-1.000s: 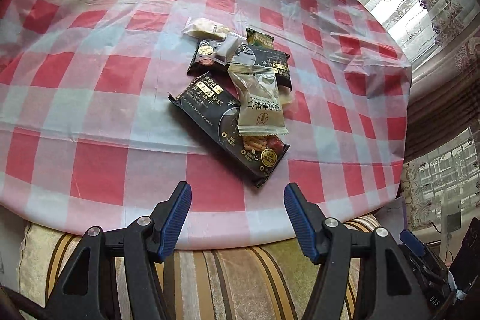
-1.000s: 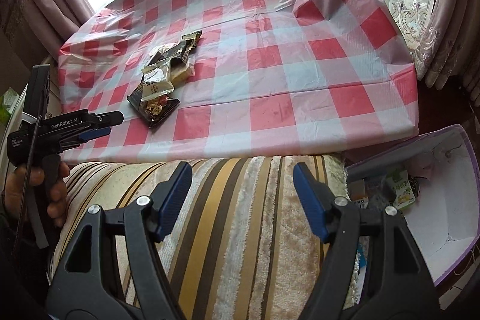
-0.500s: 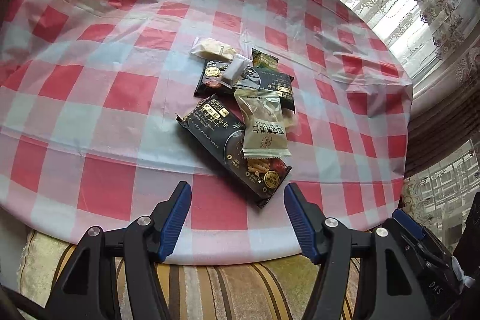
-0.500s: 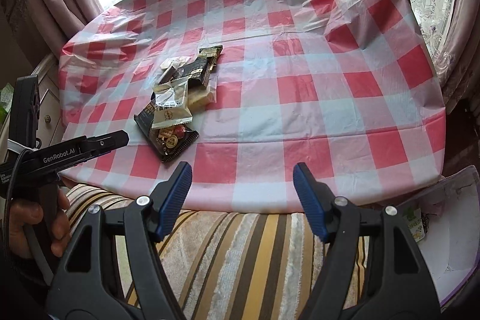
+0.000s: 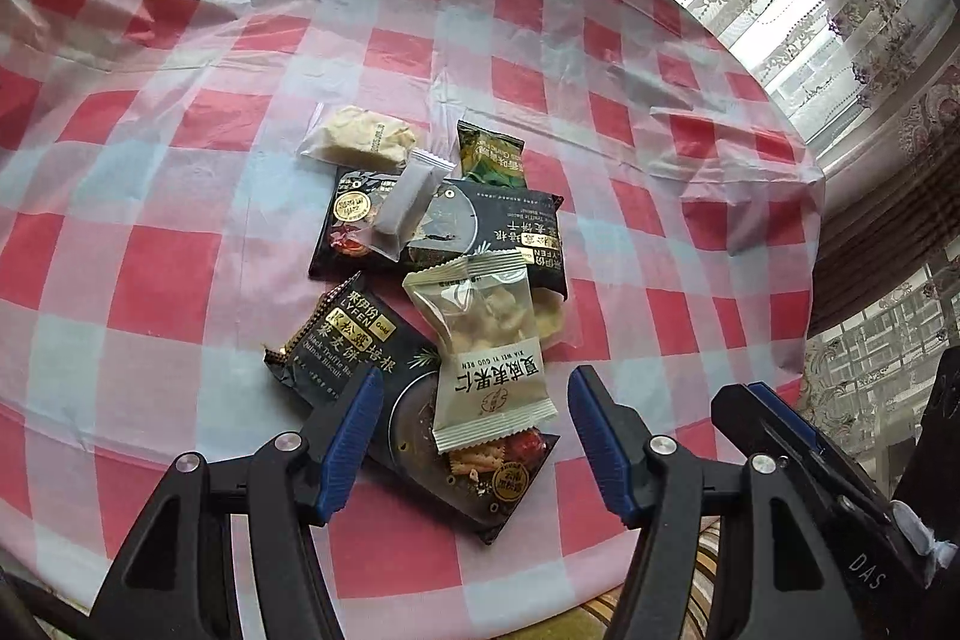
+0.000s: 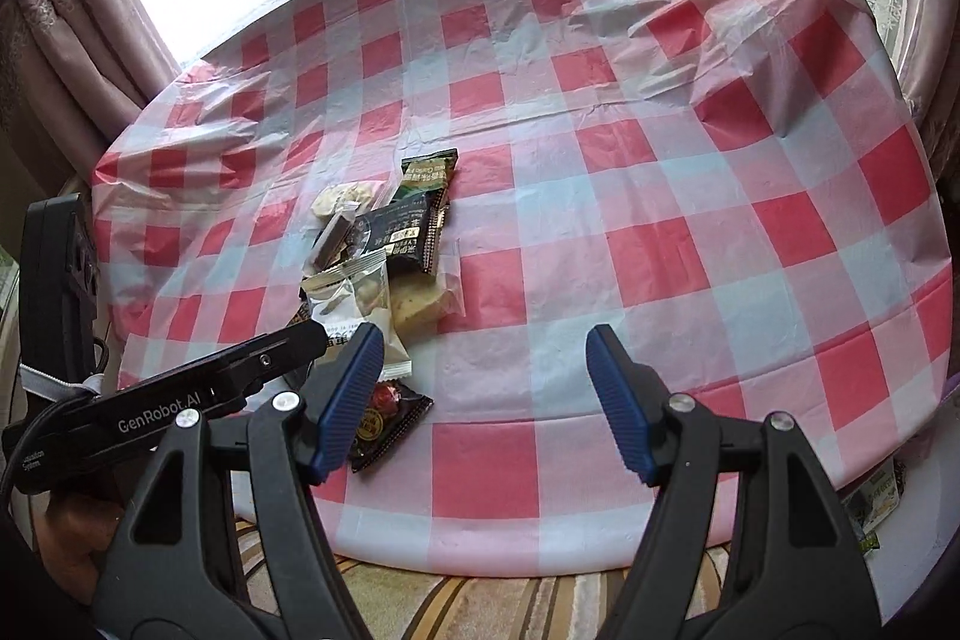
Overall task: Organize snacks
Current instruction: 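Grasp the white nut bag with the left tool while the right tool grasps the cake packet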
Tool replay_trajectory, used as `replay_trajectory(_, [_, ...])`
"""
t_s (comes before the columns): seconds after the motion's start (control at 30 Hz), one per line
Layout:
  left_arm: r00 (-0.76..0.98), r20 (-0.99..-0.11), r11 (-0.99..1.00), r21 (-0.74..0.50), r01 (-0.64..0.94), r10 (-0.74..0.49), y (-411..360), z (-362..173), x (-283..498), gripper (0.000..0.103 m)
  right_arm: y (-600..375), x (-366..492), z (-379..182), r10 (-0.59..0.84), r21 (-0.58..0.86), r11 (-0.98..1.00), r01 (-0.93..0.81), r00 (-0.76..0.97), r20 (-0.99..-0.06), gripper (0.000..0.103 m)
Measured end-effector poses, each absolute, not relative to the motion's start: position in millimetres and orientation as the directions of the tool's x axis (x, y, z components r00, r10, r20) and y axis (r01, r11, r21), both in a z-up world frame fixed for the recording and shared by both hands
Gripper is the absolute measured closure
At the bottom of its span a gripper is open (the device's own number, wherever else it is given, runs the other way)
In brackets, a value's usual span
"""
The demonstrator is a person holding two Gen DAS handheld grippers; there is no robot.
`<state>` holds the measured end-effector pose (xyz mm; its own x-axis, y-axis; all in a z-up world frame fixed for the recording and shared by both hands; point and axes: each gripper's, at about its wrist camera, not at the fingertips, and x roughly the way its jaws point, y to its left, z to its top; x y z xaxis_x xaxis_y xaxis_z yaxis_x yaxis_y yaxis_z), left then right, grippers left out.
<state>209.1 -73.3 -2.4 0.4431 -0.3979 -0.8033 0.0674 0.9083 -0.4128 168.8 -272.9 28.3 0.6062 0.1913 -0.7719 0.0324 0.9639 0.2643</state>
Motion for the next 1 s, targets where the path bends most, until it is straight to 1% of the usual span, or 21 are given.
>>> replay_trajectory(0.27, [0.391, -0.836, 0.92, -0.379, 0.097, -0.386, -92.9, -22.9, 248.4, 0.039, -289.5, 187.2, 15.8, 0.161, 0.277, 0.955, 0.108, 0.596, -0.786, 0.03])
replay_trajectory(0.3, [0.38, -0.841, 0.921, -0.375, 0.106, -0.386, -95.8, -25.9, 251.5, 0.042, -289.6, 188.4, 15.1, 0.157, 0.275, 0.955, 0.112, 0.596, -0.787, 0.03])
replay_trajectory(0.33, [0.369, -0.845, 0.922, -0.372, 0.112, -0.386, -98.1, -29.1, 253.7, 0.053, -288.9, 189.6, 14.8, 0.153, 0.271, 0.956, 0.112, 0.597, -0.788, 0.03])
replay_trajectory(0.53, [0.383, -0.836, 0.919, -0.375, 0.126, -0.394, -94.6, -30.7, 256.6, 0.061, -283.7, 202.2, 9.7, 0.147, 0.259, 0.959, 0.112, 0.587, -0.796, 0.03])
replay_trajectory(0.87, [0.459, -0.78, 0.899, -0.422, 0.117, -0.425, -61.6, -7.8, 236.7, 0.062, -267.0, 222.6, 2.6, 0.176, 0.26, 0.963, 0.064, 0.58, -0.795, 0.03])
replay_trajectory(1.0, [0.491, -0.754, 0.887, -0.453, 0.093, -0.437, -41.6, -1.8, 221.5, 0.062, -275.1, 225.2, -2.4, 0.175, 0.277, 0.957, 0.088, 0.585, -0.792, 0.029])
